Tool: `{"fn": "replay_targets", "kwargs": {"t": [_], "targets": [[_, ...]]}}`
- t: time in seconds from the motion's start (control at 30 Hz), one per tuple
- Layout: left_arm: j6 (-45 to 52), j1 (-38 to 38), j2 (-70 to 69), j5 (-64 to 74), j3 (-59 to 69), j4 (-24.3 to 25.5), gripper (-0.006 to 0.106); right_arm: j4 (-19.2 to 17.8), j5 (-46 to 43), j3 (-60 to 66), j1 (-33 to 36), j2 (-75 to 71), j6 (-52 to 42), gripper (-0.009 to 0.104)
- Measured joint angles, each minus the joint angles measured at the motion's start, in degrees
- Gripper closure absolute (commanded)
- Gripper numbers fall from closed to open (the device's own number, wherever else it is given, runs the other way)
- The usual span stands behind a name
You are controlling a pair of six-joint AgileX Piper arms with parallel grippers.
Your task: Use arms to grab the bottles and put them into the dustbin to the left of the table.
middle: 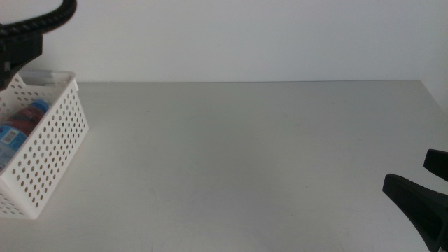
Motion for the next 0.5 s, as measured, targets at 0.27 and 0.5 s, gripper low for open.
{"fn": "replay_targets", "kwargs": {"t": [0.27,0.5], "targets": [[0.0,0.0,-2.67,-1.36,1.93,0.0,0.009,-0.93,0.04,0.37,-5.32,-3.5,0.0,0.034],[-0.02,0.0,-17.12,-13.72,18.13,0.0,0.009,-0.99,-0.1,0.58,-22.02,-10.98,0.0,0.034]]}}
